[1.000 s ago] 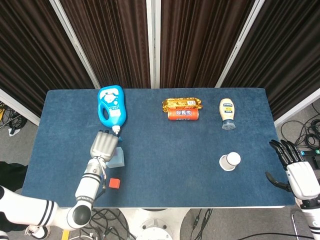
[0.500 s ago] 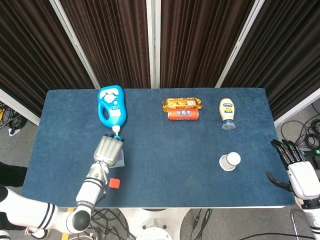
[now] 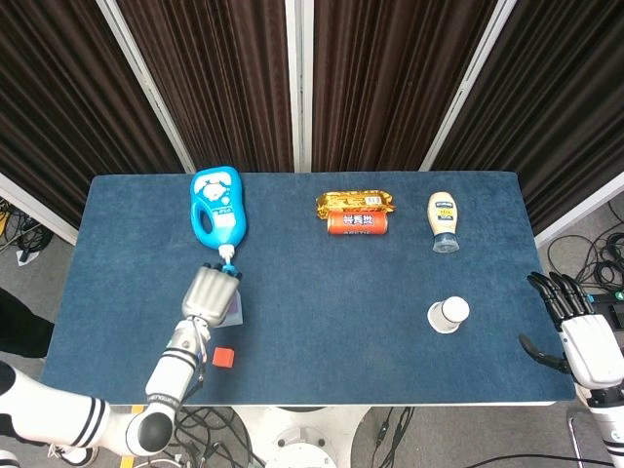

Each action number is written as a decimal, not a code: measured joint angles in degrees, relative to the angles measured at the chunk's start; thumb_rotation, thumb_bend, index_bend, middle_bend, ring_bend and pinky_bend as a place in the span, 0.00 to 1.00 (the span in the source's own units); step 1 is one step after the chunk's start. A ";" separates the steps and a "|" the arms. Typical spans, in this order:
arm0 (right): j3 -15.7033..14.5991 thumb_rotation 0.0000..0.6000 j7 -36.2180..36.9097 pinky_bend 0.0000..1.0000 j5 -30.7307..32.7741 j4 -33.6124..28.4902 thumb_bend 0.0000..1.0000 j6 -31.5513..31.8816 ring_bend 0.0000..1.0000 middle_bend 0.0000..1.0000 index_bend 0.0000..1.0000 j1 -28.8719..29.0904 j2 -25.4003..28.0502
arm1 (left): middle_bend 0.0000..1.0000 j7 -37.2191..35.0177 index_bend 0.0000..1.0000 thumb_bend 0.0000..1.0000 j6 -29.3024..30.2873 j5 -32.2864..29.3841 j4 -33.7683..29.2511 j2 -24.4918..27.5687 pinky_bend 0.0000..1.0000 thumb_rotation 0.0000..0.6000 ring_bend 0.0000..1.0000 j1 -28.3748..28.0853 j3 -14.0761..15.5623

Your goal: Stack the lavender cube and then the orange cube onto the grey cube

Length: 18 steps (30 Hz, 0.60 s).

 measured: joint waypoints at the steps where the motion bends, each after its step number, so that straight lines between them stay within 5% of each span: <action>1: 0.00 1.00 0.01 0.00 0.02 -0.03 0.20 -0.05 0.00 0.08 0.03 0.02 0.03 | 0.57 -0.17 0.40 0.29 -0.09 0.16 0.15 -0.08 0.37 1.00 0.31 0.01 0.06; 18: -0.19 1.00 -0.06 0.00 0.02 -0.38 0.20 -0.50 0.00 0.08 0.03 0.08 0.29 | 0.57 -1.96 0.40 0.29 -1.61 1.05 1.79 0.02 0.37 1.00 0.31 0.42 1.28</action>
